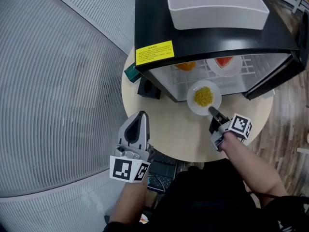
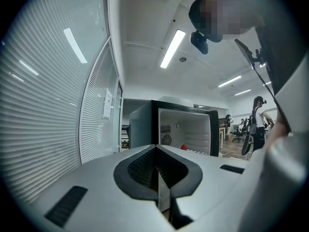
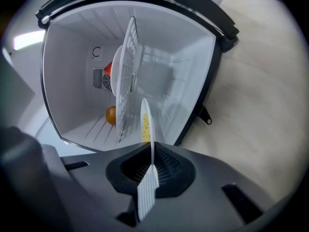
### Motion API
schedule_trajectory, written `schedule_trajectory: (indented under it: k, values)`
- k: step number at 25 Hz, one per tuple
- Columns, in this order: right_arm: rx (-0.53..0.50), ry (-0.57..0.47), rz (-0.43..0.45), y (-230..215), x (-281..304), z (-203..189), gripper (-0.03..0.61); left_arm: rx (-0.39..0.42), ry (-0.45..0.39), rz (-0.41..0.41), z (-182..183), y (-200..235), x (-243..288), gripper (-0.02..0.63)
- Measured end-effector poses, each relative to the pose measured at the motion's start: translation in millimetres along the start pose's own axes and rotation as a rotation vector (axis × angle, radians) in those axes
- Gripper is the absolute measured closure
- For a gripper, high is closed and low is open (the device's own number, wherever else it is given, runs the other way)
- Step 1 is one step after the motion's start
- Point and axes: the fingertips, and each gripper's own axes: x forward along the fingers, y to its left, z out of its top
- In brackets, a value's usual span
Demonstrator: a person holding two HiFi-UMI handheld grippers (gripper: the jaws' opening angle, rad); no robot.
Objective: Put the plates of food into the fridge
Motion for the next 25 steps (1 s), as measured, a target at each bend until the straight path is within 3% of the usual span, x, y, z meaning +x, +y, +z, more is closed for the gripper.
schedule_trajectory:
  k: [4, 14, 25]
  values:
    - [0.014, -0.010, -0.005, -2.1, 21.8, 11.8, 0.563, 0.024, 0.006, 0.010, -0.3, 13.3, 7.8, 0.609]
    - [-0.001, -0.016, -0.069, -7.9, 64.2, 34.0, 0.563, -0.004, 0.058, 0.077, -19.2, 52.4, 15.1, 0.607]
    - [-0.150, 0.029, -0.174, -9.9, 108.1, 49.3, 0.563, -0.028, 0.107, 0.154, -36.3, 90.4, 5.3, 0.607]
